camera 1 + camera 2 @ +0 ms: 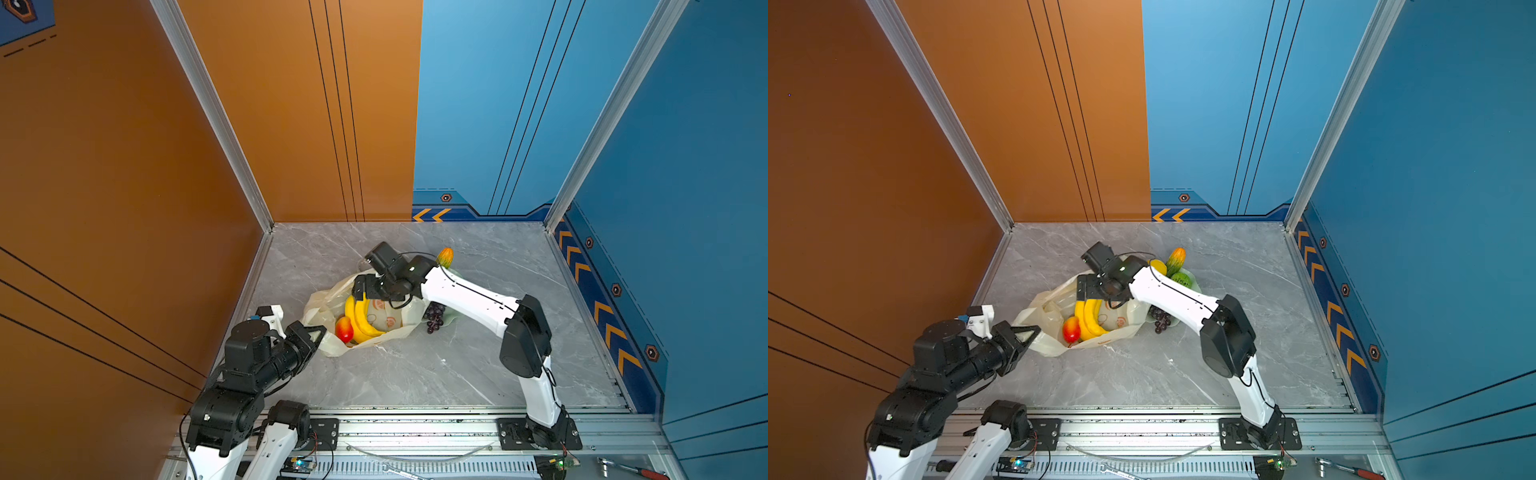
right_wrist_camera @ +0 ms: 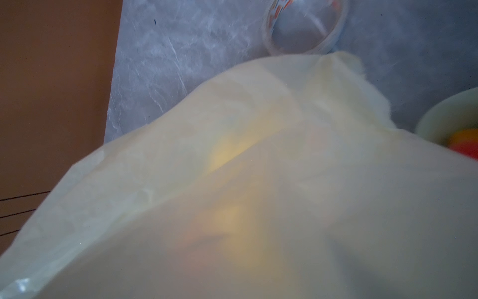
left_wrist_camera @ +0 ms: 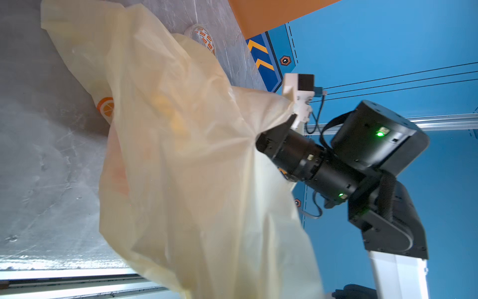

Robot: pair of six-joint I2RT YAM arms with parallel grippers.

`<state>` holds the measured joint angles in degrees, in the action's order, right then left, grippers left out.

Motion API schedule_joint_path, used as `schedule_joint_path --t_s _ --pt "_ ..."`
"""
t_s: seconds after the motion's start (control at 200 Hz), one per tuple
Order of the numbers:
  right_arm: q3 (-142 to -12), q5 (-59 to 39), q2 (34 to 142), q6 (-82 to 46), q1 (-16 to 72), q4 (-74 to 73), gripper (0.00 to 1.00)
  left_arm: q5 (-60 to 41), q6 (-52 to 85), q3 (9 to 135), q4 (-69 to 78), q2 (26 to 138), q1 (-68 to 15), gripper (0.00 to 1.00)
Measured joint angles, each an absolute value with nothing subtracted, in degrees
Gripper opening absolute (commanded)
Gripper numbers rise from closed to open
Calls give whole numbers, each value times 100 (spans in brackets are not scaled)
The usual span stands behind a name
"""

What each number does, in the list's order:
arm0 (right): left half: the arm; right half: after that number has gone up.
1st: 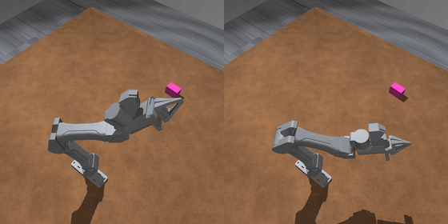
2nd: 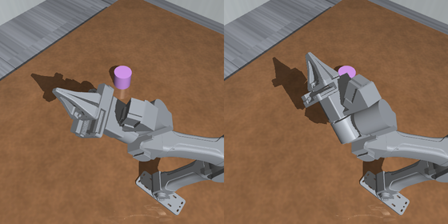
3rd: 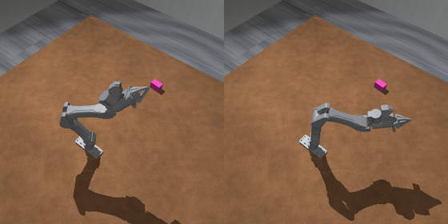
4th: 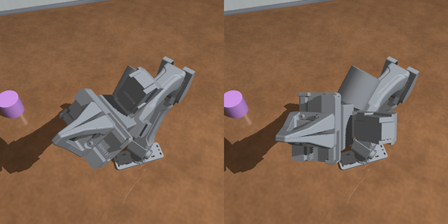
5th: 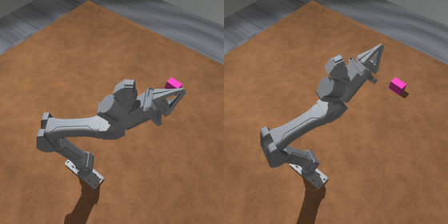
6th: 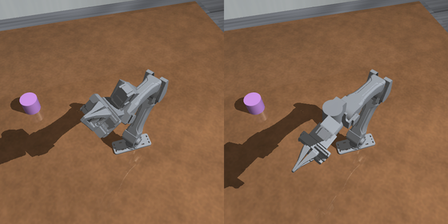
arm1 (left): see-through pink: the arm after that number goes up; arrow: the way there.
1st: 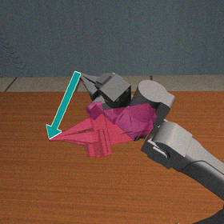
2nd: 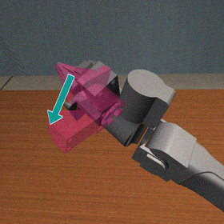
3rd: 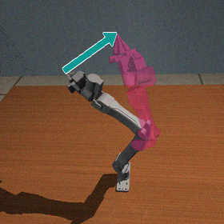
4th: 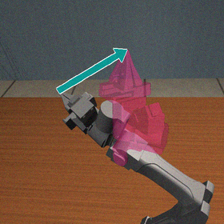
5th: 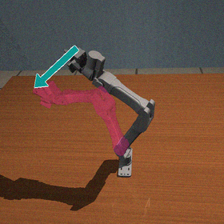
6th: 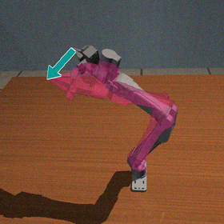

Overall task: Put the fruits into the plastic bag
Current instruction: 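Push the mango down into the bag with the right gripper and release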

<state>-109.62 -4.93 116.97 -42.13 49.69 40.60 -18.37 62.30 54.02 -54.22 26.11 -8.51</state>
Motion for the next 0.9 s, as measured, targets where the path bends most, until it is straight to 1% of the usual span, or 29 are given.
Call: schedule_joint_path --t_s 0.105,0.195,0.355,0.516,0.741,0.901 --pt "-11124 -580 11723 -3857 4661 4176 100 -1669 6099 5481 -5614 2580 -851 0" --pt "-11507 -733 12075 -3586 4525 4246 100 -1483 6088 5485 -5784 2397 -851 0" --pt "-12215 -1031 12901 -3393 4593 4270 100 -1173 6112 5505 -6040 1955 -851 0" --pt "-12822 -1251 13496 -3385 4729 4309 100 -1020 6130 5505 -6254 1859 -851 0" --pt "-13163 -1505 13552 -3385 4600 4346 100 -937 6237 5478 -6257 1887 -851 0" --pt "-13100 -1527 13382 -3350 4460 4421 100 -945 6307 5478 -6071 2064 -851 0"
